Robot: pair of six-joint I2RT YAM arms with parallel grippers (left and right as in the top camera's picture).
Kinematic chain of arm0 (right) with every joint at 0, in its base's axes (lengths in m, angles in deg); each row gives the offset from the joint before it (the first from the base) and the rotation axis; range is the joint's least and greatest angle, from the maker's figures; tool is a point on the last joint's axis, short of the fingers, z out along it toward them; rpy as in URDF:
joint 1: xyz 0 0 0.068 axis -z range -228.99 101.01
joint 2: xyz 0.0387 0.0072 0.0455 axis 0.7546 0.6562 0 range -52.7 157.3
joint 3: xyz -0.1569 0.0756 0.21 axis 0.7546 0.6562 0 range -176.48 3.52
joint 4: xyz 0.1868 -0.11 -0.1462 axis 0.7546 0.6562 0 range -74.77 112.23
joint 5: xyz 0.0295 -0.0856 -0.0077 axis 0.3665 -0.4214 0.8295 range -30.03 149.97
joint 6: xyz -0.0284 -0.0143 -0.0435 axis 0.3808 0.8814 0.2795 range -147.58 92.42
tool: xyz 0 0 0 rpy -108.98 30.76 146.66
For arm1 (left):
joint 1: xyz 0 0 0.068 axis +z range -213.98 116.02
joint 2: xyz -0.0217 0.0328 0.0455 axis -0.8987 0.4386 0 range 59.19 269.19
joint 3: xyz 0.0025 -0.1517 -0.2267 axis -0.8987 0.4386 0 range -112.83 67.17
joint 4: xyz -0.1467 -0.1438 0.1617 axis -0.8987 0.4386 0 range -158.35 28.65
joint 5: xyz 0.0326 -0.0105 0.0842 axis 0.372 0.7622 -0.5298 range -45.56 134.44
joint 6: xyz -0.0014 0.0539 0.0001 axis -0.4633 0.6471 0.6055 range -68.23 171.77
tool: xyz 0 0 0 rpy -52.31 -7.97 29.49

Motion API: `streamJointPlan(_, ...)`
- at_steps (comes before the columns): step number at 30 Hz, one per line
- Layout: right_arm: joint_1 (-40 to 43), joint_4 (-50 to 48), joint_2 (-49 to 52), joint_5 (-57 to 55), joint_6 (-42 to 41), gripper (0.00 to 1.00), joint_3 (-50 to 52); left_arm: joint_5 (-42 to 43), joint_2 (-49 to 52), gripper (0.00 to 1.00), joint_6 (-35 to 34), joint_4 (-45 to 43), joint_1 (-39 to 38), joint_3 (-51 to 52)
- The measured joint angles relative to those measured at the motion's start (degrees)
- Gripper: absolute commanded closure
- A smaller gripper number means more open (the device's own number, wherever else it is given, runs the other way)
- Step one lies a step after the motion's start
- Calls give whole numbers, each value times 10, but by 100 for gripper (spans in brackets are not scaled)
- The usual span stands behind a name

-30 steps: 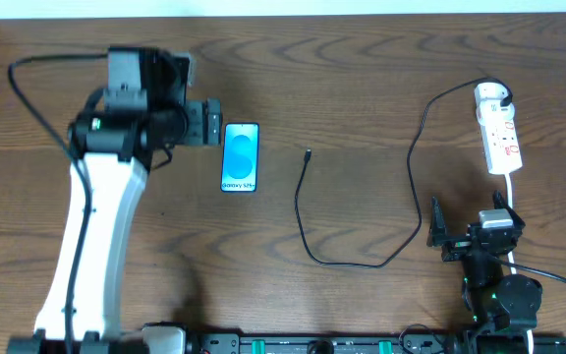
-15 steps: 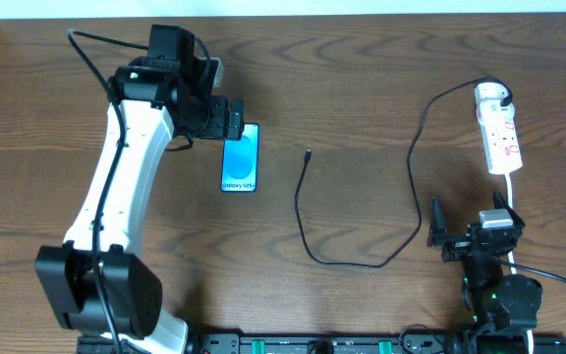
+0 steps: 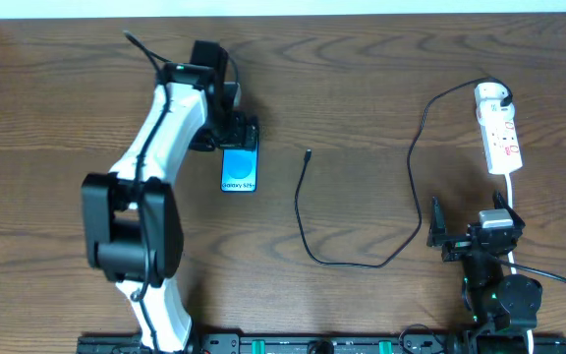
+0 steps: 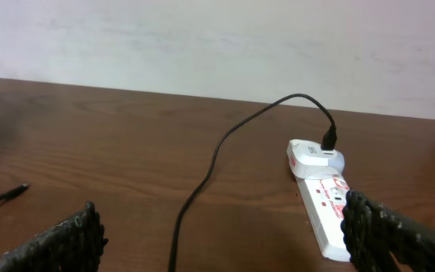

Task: Plug charger to phone and switch on socket
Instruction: 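Move the left gripper forward over the blue phone and lower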

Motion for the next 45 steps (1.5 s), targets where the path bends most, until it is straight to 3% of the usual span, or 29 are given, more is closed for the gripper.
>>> streamJointPlan(9,0,0,0,0,0,1,0,-7,61,2,-8,-26,-4,0)
streamJointPlan(20,0,0,0,0,1,1,0,-38,65,2,-52,-90,-29,22)
streamJointPlan(45,0,0,0,0,1,1,0,-55,89,2,-64,-105,-50,27)
